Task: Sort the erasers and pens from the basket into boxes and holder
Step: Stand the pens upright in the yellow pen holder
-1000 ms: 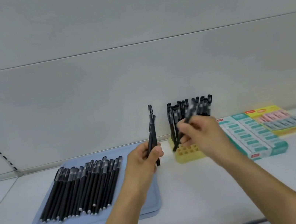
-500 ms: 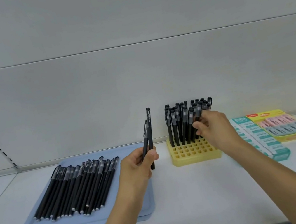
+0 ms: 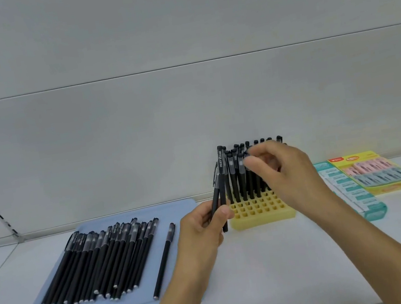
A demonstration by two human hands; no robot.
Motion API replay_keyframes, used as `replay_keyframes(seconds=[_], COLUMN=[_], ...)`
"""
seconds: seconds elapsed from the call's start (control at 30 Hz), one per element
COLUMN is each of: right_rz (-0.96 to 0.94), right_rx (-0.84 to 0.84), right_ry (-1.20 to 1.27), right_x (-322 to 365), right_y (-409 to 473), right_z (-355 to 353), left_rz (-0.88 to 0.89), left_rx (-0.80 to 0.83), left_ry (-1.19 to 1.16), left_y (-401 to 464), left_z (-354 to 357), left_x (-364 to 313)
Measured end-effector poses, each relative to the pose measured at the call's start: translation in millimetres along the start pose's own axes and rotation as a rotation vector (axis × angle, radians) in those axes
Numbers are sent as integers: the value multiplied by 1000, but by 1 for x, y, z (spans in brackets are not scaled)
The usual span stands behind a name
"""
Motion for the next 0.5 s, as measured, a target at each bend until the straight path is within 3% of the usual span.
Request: replay_keyframes(seconds=[0.1,0.3,0.4,0.5], right_rz=[33,88,57,79], right_rx=[132,21,-112,-77], right_ry=[264,329,144,-35], right_x=[27,24,1,-23], right_y=[-3,4,18,23], right_z=[3,-17,-38,-38], left_rz=[31,93,53,3], left_rx=[36,-24,-73,-88], left_ry=[13,113,78,-8], left_y=[0,-1,-1,-4], left_z=[12,19,11,8], left_x=[-2,-6,-4,-1])
Point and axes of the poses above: each hand's wrist, its own y-axis towards the middle knuckle, its own z-axis out of the palm, x = y × z, the point moved 2 cm from there along y, towards the middle knuckle, and after that the axes turned 6 degrees about y, right-handed, at the moved point
